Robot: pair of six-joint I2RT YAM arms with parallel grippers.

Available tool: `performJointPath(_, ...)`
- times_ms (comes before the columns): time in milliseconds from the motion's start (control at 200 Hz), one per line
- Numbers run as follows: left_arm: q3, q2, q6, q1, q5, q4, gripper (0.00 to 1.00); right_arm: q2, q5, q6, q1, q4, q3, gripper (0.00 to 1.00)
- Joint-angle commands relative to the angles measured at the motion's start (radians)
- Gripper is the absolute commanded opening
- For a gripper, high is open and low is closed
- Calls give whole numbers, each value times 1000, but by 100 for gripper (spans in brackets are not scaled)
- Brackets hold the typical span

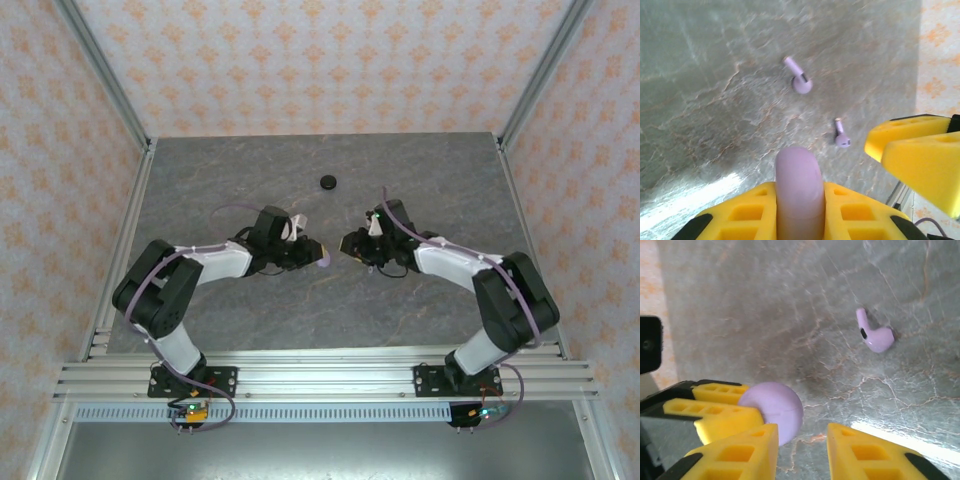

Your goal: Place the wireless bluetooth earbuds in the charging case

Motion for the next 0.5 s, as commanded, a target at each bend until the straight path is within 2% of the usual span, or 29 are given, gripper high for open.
performJointPath(0,-15,-74,-5,15,56,131,21,-79,-93,-58,-37,67,-38,36)
performJointPath(240,-4,-190,20,16,143,203,20,-183,-266,-183,-75,55,6,48)
performJointPath(496,12,-283,55,16,195,186,19,-231,-381,-250,-76,34,61,49)
